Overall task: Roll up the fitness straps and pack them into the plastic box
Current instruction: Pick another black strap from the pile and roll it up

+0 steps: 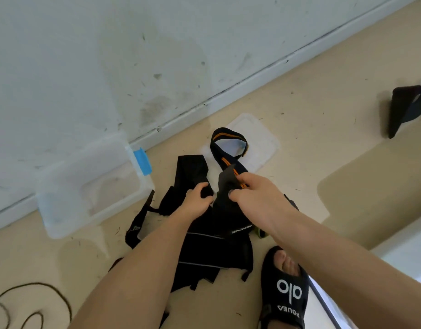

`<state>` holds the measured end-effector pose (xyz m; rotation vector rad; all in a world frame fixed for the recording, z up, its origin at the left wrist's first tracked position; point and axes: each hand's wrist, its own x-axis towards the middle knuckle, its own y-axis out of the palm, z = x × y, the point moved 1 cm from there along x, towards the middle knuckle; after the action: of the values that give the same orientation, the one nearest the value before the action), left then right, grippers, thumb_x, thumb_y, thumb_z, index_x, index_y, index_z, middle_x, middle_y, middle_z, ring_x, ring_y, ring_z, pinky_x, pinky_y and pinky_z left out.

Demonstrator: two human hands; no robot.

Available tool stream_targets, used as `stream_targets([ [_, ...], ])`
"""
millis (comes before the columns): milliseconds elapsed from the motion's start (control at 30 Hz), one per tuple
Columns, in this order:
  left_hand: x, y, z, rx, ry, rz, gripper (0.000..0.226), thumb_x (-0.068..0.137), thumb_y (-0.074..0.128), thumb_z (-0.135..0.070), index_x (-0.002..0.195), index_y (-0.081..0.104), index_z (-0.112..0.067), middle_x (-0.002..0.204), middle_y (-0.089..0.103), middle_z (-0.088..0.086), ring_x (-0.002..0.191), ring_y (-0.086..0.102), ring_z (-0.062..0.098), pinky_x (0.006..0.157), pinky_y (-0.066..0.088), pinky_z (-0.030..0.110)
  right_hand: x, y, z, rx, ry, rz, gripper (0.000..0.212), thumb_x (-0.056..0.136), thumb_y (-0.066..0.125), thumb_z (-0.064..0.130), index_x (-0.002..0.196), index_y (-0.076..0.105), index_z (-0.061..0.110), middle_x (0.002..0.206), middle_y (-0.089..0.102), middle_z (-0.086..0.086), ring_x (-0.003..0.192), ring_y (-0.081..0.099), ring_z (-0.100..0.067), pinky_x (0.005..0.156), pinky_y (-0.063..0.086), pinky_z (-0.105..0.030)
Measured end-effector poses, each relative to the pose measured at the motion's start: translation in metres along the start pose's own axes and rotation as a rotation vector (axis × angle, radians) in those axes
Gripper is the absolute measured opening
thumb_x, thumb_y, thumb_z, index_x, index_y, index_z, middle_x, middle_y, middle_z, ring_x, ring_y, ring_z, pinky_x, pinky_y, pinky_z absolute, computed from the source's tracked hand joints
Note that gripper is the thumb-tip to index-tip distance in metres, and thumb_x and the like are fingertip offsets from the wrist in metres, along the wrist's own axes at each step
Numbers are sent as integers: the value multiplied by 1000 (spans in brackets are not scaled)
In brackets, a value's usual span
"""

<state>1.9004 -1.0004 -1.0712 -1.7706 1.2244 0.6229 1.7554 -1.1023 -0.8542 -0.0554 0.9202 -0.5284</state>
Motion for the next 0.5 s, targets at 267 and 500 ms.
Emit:
stream_targets([
  [267, -10, -4, -27, -51, 8, -322, 7, 95, 65, -12, 97, 62, -18, 102, 65, 3, 83, 54, 10, 67, 38, 21, -7, -4, 8, 63, 37, 60, 22, 99, 54, 10, 100, 65, 29, 97, 70, -5, 84, 64, -14, 61, 46, -19],
  [500, -96, -65, -62, -253, 180, -318, 6, 93, 65, -13, 98, 68, -10, 87, 69, 9, 82, 65, 21, 69, 51, 29, -30, -3, 60, 243, -82, 18, 22, 98, 55, 8, 114, 70, 13, 105, 72, -14, 100, 69, -29, 91, 58, -41],
])
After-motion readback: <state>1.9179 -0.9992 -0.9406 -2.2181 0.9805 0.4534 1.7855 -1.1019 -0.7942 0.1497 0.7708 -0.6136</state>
